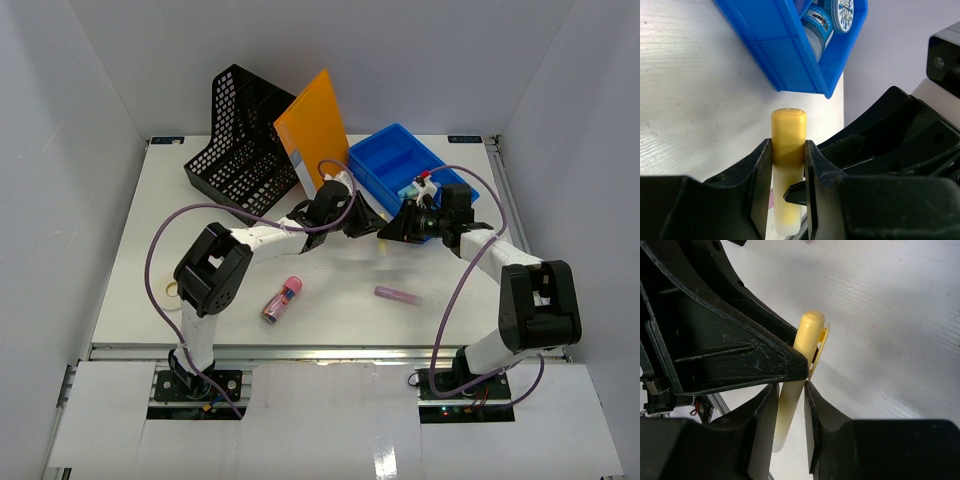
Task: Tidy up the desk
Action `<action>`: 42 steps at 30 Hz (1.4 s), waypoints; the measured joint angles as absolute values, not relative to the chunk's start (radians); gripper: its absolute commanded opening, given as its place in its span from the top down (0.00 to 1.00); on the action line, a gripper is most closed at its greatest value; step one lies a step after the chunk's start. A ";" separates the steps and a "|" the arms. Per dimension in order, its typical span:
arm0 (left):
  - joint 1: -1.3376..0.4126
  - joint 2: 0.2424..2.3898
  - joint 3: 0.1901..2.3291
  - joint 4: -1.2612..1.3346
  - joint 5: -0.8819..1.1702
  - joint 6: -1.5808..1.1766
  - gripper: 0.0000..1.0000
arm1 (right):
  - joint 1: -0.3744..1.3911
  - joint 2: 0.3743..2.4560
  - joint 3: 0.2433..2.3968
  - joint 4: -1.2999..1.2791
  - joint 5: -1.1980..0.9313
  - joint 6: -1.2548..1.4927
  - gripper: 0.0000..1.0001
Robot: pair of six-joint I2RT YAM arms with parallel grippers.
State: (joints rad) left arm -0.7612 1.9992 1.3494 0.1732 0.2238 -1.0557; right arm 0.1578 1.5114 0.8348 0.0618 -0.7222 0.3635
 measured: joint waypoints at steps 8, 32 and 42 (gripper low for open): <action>-0.758 1.989 1.331 0.190 0.218 -1.052 0.54 | 0.158 1.528 0.844 0.059 -0.724 0.357 0.92; -0.718 1.619 1.170 0.163 0.135 -0.764 0.02 | 0.151 1.544 1.035 -0.093 -0.634 0.103 0.92; -0.704 1.171 0.744 0.197 -0.014 -0.646 0.02 | 0.047 1.618 1.175 0.084 -0.378 0.366 0.92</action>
